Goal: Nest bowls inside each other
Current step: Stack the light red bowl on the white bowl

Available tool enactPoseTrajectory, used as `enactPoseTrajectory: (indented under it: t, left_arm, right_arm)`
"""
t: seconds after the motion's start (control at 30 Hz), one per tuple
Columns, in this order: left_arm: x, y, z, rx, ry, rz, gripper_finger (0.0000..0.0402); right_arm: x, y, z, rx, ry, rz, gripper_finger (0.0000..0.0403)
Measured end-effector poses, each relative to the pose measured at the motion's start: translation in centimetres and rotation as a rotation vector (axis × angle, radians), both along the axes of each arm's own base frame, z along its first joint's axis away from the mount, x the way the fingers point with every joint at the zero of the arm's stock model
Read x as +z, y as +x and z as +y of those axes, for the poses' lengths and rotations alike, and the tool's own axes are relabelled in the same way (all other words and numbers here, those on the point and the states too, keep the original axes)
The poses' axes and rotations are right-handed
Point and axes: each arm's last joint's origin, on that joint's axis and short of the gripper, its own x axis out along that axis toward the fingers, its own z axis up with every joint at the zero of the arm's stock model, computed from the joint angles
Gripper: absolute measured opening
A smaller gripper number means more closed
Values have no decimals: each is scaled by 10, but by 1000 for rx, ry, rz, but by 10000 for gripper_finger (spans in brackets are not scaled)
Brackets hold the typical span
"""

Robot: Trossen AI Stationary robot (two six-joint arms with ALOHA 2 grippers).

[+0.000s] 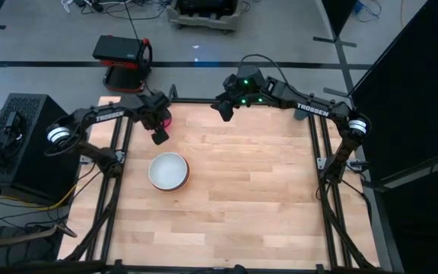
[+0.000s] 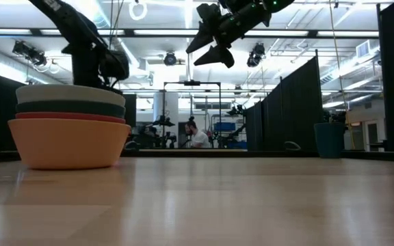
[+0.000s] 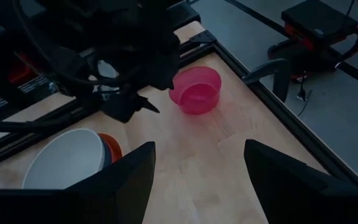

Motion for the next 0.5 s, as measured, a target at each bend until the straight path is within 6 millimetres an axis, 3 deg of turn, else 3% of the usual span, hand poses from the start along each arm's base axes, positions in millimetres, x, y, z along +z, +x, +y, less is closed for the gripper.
enactPoseTrajectory:
  t: [0.23,0.3,0.4,0.5]
  left_arm:
    - [-15,2,8,12,-44,36,246]
    - [-15,2,8,12,-46,38,210]
    - [-16,2,8,10,-57,30,119]
    - [1,4,9,9,-44,-2,99]
  right_arm:
    - [0,0,0,-1,0,1,233]
    - [0,0,0,-1,0,1,233]
    - [0,0,0,-1,0,1,233]
    - [0,0,0,-2,0,1,233]
